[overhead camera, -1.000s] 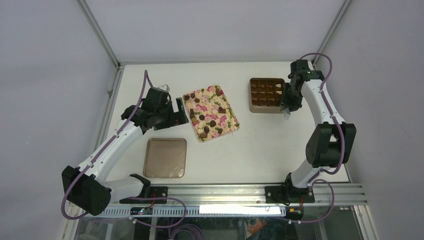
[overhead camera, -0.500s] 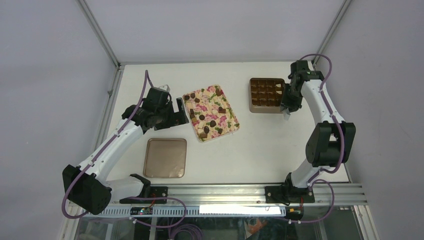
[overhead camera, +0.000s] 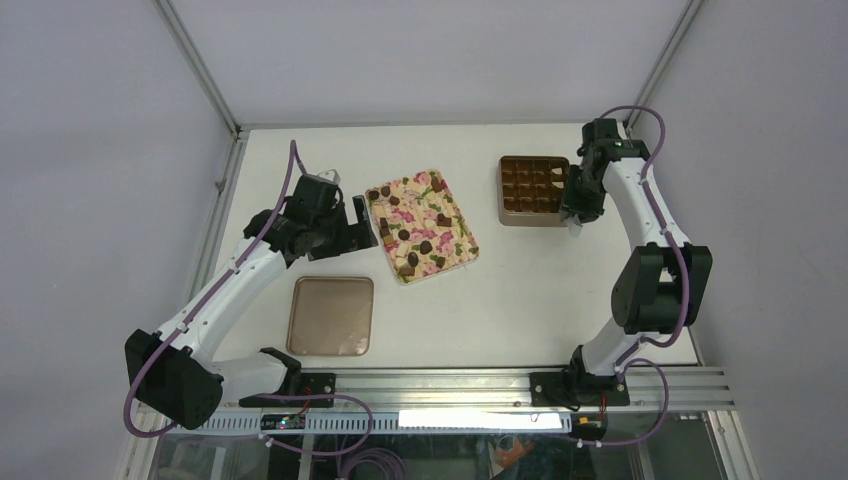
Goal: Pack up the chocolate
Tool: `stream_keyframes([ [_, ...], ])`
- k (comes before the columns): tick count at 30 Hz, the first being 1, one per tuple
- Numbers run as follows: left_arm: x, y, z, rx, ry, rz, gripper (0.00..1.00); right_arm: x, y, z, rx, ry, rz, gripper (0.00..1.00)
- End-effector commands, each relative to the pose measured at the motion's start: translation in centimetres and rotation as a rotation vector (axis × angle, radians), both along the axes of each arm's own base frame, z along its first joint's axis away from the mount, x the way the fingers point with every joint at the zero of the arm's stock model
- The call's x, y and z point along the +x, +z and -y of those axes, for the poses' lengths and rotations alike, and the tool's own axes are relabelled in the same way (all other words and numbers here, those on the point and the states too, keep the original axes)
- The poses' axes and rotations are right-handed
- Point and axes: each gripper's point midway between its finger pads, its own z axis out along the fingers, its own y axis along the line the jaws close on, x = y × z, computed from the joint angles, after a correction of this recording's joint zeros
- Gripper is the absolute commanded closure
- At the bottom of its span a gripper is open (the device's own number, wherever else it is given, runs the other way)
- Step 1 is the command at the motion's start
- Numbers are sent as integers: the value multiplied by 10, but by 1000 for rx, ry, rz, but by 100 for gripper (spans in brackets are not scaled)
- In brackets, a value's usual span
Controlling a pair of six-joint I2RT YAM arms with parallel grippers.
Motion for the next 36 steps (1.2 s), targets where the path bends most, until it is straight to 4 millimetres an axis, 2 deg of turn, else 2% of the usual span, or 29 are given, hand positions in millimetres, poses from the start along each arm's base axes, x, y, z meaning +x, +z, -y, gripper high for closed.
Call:
stream_keyframes([
  [1, 6, 11, 2, -15, -6, 46, 1, 9, 29, 3, -12, 15, 94, 65],
  [8, 6, 11, 2, -13, -5, 48, 1, 9, 30, 3, -12, 17, 100, 63],
  [10, 6, 11, 1, -11, -5, 47, 1, 10, 37, 0, 5, 23, 122, 64],
  [14, 6, 10, 1, -9, -4, 46, 1, 10, 66, -15, 22, 55, 178, 67],
  [17, 7, 10, 2, -8, -3, 46, 1, 13, 87, -47, 34, 129, 227, 67],
  [21, 10, 12, -4, 17, 12, 57, 1, 14, 97, -109, 57, 261, 244, 68],
  [24, 8, 15, -12, 28, 38, 72, 1, 15, 89, -159, 61, 368, 230, 68],
  [28, 5, 19, -24, 15, 74, 74, 1, 20, 72, -210, 38, 479, 196, 68],
  [32, 4, 23, -31, 3, 90, 84, 1, 35, 58, -240, 22, 536, 178, 67],
  [36, 1, 21, -36, 20, 94, 76, 1, 49, 41, -249, -15, 557, 150, 65],
])
